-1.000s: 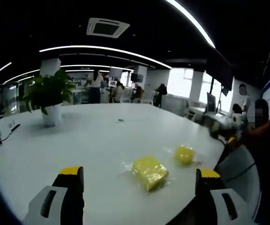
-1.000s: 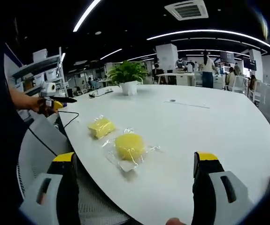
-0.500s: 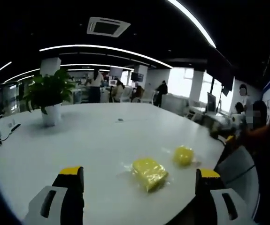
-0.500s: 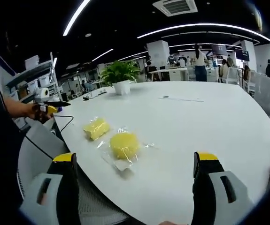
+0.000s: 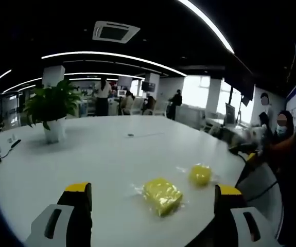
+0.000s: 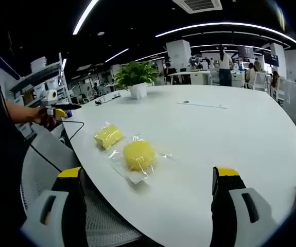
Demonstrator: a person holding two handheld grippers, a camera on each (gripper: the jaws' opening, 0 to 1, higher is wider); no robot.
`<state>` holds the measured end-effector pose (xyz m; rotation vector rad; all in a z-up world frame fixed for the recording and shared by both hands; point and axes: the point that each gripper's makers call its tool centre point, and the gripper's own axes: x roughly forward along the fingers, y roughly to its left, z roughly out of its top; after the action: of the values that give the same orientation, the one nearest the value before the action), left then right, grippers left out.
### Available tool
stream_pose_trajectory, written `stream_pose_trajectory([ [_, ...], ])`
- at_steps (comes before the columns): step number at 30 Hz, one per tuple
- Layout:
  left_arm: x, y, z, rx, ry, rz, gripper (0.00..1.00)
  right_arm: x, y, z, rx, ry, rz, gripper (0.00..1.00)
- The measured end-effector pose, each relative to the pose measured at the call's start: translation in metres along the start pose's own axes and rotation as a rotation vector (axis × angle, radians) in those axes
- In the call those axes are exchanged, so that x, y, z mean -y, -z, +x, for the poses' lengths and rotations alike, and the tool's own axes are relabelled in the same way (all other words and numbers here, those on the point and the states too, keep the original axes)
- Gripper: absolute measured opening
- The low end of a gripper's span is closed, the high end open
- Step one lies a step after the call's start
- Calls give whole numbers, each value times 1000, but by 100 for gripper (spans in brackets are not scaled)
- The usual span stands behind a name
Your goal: Compare the silicone blocks by pressing each to a similar depth, holding the contact briefly, and releasing to observe deformation and rebound differences across the visible hardness samples.
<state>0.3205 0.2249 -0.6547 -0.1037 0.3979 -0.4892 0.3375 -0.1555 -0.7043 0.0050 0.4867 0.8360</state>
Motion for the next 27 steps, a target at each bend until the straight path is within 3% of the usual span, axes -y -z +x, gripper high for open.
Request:
stream_pose_trajectory([
  [3, -1, 3, 1, -7, -7, 17, 100, 7, 2, -3, -33, 64, -11, 97],
  [4, 0, 2, 1, 2, -5, 34, 100, 2, -1, -2, -23, 42, -7, 97],
  [7, 3, 3, 2, -1, 11, 13, 100, 4, -3, -4, -26, 63, -17, 97],
  [11, -4, 15, 2, -47, -17, 20, 100, 4, 1, -5, -41, 78, -32, 97],
  [20, -7, 10, 1, -5, -17, 8, 100, 4, -5, -5, 3, 91, -6, 96],
  [27, -13, 15, 0, -39, -54, -22, 100, 9, -4, -1, 13, 108, 26, 97],
])
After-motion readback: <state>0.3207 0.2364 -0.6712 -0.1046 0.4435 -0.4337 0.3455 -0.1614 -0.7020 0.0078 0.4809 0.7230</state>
